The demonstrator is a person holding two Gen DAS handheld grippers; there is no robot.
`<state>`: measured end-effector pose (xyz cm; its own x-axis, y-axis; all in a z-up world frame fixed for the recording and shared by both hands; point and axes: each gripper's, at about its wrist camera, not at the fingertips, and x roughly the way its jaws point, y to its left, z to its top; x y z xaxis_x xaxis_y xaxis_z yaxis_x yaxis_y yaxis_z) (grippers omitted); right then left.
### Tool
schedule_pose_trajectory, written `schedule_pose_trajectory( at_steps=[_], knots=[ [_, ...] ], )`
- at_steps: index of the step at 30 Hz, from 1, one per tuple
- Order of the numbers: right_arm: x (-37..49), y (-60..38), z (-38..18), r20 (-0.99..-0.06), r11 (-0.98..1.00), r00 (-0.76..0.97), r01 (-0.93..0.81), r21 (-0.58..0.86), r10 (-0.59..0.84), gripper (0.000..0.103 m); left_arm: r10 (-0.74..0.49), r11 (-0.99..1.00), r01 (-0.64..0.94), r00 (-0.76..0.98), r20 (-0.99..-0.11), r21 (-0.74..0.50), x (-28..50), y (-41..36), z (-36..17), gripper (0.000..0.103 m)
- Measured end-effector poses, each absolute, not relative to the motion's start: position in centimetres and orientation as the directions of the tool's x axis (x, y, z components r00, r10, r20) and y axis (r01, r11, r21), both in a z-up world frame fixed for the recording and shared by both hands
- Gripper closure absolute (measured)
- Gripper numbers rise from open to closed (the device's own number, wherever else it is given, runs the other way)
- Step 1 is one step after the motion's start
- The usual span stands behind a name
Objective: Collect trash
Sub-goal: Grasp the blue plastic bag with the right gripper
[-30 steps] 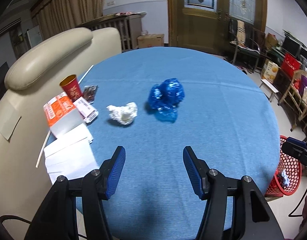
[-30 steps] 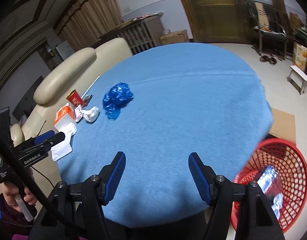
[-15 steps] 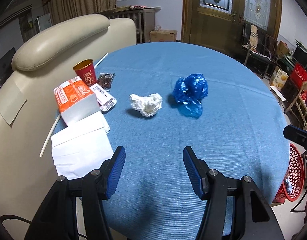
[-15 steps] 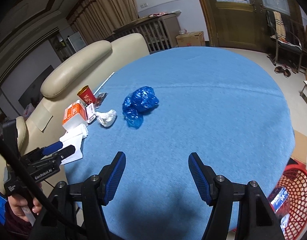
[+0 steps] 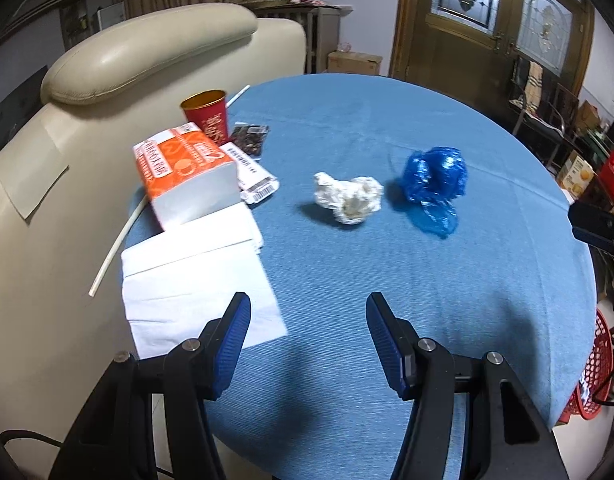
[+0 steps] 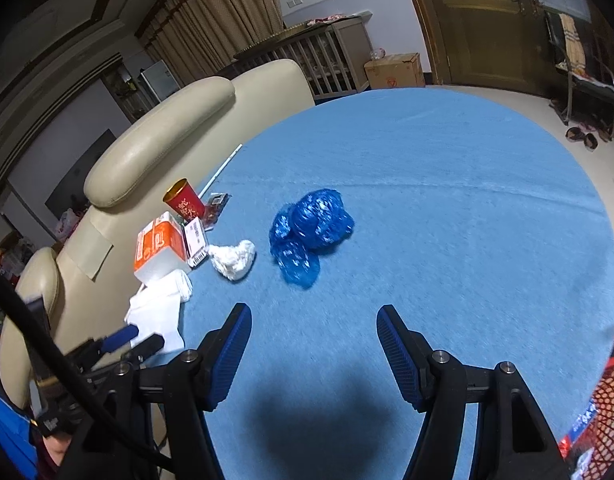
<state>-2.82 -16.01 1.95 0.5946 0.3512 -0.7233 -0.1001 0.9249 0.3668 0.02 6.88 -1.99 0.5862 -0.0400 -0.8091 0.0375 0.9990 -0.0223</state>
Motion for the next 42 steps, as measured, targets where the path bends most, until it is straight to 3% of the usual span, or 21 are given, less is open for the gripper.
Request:
schedule_pose_trajectory(
  at_steps=[11,21,29,38,40,42],
  knots=[
    [4.8,-13.3,-0.5,-0.746,0.892,0.529,-0.049,0.449,0.404,0.034,-0.013,1.000,0.003,0.575,-0.818,-0.014,1.4,8.5,-2.6,0.042],
    [11.6,-13.7,-5.4,-0.767,0.811,0.462,0.156,0.564,0.445,0.034,-0.010,1.000,0.006,0.581,-0.814,-0.008,3.3,9.0,-2.0,0.042],
    [14.6,-13.2,-7.3,-0.804,0.793,0.448,0.278,0.542,0.392,0.033,-0.035,0.999,0.011,0.571,-0.820,-0.035,5.5,9.0,-1.4,0.042],
    [16.6,-10.8,-8.3,-0.830,0.863,0.426,0.186,0.470,0.360,0.034,-0.062,0.998,0.037,0.539,-0.840,-0.049,8.6,7.0,-1.7,0.042],
    [16.6,-10.3,-8.1,-0.816,0.873,0.440,0.127,0.470,0.375,0.047,-0.067,0.998,0.038,0.526,-0.848,-0.055,9.4,6.6,-1.9,0.042],
    [16.4,-10.2,-7.9,-0.812,0.881,0.452,0.107,0.461,0.370,0.048,-0.071,0.997,0.036,0.508,-0.858,-0.062,10.3,6.1,-2.3,0.042]
  ],
)
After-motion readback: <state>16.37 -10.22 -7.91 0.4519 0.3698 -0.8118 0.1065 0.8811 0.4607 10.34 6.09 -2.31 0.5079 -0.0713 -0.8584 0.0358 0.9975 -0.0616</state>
